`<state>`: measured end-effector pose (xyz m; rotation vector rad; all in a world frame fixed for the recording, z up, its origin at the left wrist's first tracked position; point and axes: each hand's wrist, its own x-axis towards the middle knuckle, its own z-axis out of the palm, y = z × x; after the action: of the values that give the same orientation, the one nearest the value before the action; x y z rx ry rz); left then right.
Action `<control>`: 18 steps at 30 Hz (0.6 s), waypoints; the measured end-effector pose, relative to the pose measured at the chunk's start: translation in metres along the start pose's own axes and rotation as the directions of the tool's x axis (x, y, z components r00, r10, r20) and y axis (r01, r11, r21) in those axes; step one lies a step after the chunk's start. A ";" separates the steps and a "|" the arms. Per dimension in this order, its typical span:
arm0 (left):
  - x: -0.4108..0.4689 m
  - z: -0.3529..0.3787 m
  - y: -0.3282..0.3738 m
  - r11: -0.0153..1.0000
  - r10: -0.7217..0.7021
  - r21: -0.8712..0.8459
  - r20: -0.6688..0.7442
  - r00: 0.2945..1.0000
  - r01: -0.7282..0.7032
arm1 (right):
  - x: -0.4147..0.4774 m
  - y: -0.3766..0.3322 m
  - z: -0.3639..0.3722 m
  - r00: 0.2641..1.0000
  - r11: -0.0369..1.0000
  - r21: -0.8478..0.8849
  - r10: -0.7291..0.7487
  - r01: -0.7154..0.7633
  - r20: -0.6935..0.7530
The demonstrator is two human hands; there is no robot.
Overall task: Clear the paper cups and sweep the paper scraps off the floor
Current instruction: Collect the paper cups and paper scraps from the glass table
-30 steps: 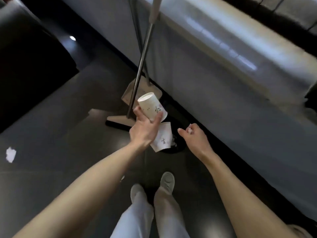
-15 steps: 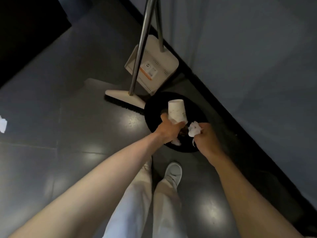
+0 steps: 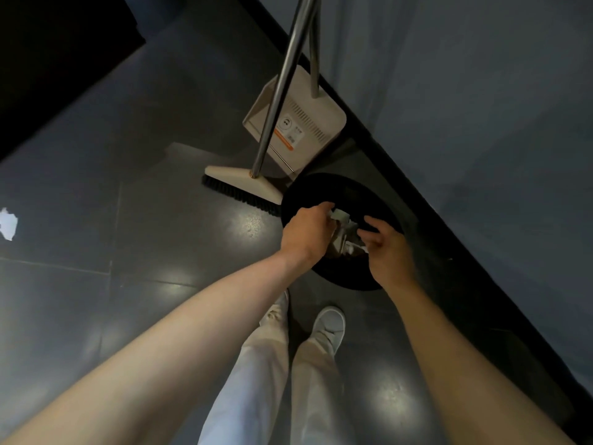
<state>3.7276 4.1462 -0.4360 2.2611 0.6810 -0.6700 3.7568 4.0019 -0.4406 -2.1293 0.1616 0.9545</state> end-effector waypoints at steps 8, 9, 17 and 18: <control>-0.009 -0.003 -0.007 0.981 0.101 0.160 0.075 0.992 -0.112 | 0.001 -0.007 0.012 0.999 0.997 0.062 0.043 -0.045 0.021; -0.011 -0.003 -0.006 0.969 0.119 0.205 0.104 0.987 -0.139 | 0.000 -0.008 0.013 0.999 0.998 0.049 0.037 -0.038 0.020; -0.043 -0.046 -0.014 0.970 0.100 0.216 0.076 0.992 -0.114 | -0.033 -0.053 0.002 0.995 1.000 -0.010 0.016 -0.015 0.101; -0.051 -0.060 -0.014 0.972 0.088 0.213 0.058 0.994 -0.098 | -0.045 -0.067 -0.004 0.994 1.000 -0.027 0.006 -0.003 0.112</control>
<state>3.6977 4.1833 -0.3720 2.4496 0.4951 -0.7821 3.7547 4.0366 -0.3677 -2.0944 0.0978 1.0810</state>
